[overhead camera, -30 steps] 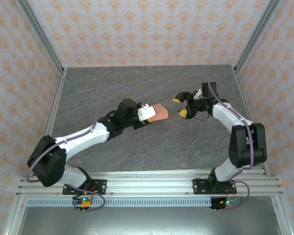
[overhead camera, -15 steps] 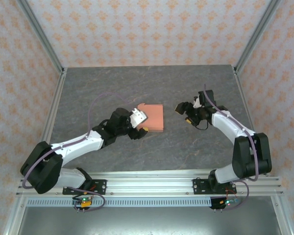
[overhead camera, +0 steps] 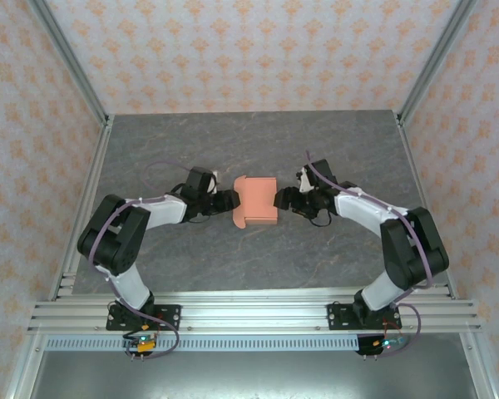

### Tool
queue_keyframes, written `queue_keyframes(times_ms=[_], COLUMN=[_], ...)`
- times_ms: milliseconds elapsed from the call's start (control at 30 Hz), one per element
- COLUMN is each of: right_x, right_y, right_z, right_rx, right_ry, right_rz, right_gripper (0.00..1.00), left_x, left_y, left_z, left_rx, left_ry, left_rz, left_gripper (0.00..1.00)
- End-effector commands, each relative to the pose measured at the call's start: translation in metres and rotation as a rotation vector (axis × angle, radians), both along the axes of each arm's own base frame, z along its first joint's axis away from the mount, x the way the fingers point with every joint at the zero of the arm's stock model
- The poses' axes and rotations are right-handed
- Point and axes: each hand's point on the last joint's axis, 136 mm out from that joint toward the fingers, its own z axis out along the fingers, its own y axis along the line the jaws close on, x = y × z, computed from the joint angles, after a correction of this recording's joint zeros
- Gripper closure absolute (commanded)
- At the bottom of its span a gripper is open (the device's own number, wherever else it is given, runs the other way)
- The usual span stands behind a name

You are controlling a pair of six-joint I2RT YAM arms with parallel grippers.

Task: Fold the paper box

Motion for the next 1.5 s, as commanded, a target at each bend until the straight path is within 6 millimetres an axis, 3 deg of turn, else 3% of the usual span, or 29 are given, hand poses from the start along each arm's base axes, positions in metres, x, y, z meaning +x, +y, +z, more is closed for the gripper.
queue_keyframes(times_ms=[0,200,500,700,1100,1467], right_x=[0.019,0.032,0.043,0.045,0.045,0.050], right_y=[0.018,0.034,0.029,0.032,-0.003,-0.002], right_z=[0.015,0.003,-0.017,-0.030,-0.046,-0.060], right_rx=[0.089,0.162,0.276,0.367,0.375,0.396], right_ry=[-0.024,0.027,0.096,0.115,0.129,0.151], right_rz=[0.005,0.021,-0.014,-0.034,-0.113,-0.143], right_gripper=[0.31,0.47,0.63,0.64,0.65,0.65], left_x=[0.015,0.016,0.015,0.014,0.005,0.001], left_y=[-0.025,-0.031,-0.037,-0.040,-0.072,-0.100], left_z=[0.028,0.031,0.027,0.034,0.060,0.098], left_rx=[-0.170,-0.197,-0.235,-0.259,-0.284,-0.332], left_ry=[-0.036,-0.058,-0.044,-0.039,-0.066,-0.103], left_rz=[-0.005,-0.039,-0.055,-0.059,-0.123,-0.166], left_gripper=[0.39,0.39,0.40,0.41,0.43,0.52])
